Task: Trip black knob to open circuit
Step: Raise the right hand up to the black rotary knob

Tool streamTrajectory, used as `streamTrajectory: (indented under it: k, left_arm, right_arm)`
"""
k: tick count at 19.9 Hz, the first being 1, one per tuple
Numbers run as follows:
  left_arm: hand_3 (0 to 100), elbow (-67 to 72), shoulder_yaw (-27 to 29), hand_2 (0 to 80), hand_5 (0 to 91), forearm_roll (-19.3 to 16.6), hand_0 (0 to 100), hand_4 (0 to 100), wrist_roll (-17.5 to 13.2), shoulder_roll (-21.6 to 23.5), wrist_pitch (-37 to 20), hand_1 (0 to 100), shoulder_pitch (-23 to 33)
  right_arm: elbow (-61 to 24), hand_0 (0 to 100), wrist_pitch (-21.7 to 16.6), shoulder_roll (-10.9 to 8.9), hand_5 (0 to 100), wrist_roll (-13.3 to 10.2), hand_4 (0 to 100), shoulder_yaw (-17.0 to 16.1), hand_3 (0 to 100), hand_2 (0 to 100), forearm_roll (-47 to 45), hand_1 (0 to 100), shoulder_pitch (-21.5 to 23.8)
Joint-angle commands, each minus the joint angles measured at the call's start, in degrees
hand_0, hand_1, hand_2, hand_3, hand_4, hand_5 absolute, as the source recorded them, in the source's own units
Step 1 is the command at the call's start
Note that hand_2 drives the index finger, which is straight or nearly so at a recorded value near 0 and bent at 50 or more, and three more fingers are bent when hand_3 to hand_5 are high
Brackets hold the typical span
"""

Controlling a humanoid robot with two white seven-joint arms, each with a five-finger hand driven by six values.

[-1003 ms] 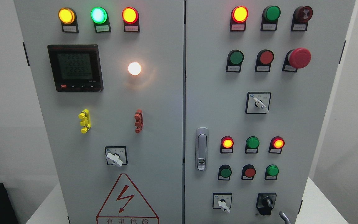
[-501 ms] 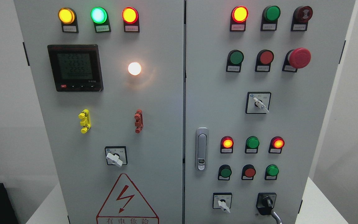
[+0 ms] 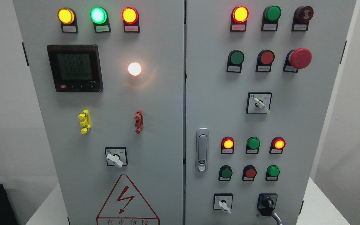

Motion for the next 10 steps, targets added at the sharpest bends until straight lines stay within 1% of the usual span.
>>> streamTrajectory:
  k: [1,10]
  left_arm:
    - [0,-0.01,0.07,0.0,0.0,0.14,12,0,0.01,-0.09,0.0,39,-0.14]
    - [0,-0.01,0.07,0.0,0.0,0.14,12,0,0.01,-0.09,-0.08,39,-0.14]
  right_arm:
    - [-0.75,77,0.12,-0.19,84,0.24,85,0.58,93,0,-0.13,67,-0.83]
    - [-1.01,77,0.03,-0.19,83,0.24,84,0.75,92,0,-0.13,67,-0.92]
